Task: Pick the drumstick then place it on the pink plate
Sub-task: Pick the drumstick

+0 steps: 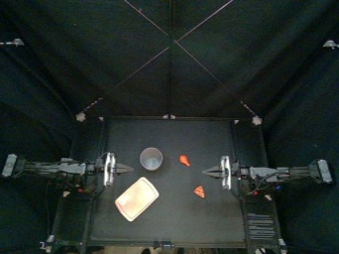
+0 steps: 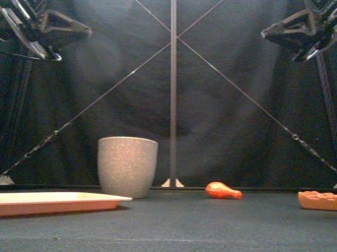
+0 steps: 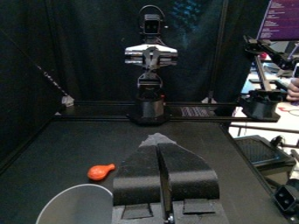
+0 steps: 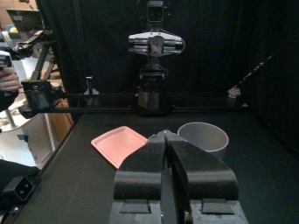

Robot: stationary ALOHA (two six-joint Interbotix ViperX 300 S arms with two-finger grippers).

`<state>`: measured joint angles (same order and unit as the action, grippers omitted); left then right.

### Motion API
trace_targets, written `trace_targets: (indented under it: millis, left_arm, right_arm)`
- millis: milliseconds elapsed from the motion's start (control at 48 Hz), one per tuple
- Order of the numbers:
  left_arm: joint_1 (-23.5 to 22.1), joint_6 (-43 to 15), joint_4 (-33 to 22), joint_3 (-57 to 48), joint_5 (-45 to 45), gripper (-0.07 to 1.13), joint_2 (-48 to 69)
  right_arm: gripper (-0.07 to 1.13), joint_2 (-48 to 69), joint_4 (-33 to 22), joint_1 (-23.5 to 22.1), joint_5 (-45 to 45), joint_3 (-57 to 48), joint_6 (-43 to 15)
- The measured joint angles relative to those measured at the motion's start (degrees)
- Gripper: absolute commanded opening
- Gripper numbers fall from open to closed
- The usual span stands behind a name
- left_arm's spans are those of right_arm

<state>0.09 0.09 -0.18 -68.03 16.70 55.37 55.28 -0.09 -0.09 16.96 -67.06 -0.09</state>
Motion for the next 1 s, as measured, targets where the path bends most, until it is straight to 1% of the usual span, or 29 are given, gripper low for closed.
trace_targets:
  millis: [104,167,312,458,542,604,667,688,854,875,958,1000]
  left_arm:
    - [0.2,0.3,-2.1,-1.1,0.0,-0.04,-0.4]
    - [0.2,0.2,-3.3,-1.5,0.0,-0.02,-0.5]
    - [0.2,-0.2,-3.7,-1.7,0.0,-0.02,-0.6]
    - [0.2,-0.2,-2.3,-1.7,0.0,-0.02,-0.6]
    - [0.2,-0.3,-0.4,-1.6,0.0,-0.02,-0.5]
    - [0.2,-0.2,0.3,-1.6,0.0,-0.02,-0.5]
    - [0.2,-0.3,0.6,-1.5,0.0,-0.02,-0.6]
    - [0.3,-0.3,0.7,-1.5,0.0,-0.02,-0.6]
    - [0.3,-0.3,0.7,-1.5,0.0,-0.02,-0.5]
    - [0.2,-0.3,0.8,-1.5,0.0,-0.02,-0.6]
    - [0.2,-0.3,0.8,-1.5,-0.1,-0.02,-0.6]
    - [0.2,-0.3,0.8,-1.5,0.0,-0.02,-0.6]
  right_arm:
    - [-0.01,-1.5,0.1,-0.5,-0.1,-0.7,-0.6]
    - [-0.01,-4.1,0.2,-1.6,-0.1,-0.9,-1.0]
    - [0.0,-11.5,0.7,-4.4,-0.2,0.1,-1.9]
    - [0.01,-17.2,4.2,-5.7,-1.7,2.5,-3.2]
    - [0.06,-20.7,7.6,-6.5,-5.3,4.7,-3.1]
    - [0.14,-22.6,9.4,-7.2,-8.0,6.2,-3.0]
    - [0.25,-24.2,10.9,-7.7,-10.4,7.5,-3.0]
    - [0.32,-24.5,11.2,-7.8,-10.8,7.7,-3.0]
    - [0.74,-29.4,14.5,-8.8,-13.5,10.6,-3.1]
    - [0.82,-29.7,14.9,-9.1,-13.6,10.8,-3.1]
    - [0.97,-32.4,17.5,-10.3,-13.8,11.8,-3.1]
    - [1.01,-33.7,18.5,-10.9,-13.9,12.0,-3.2]
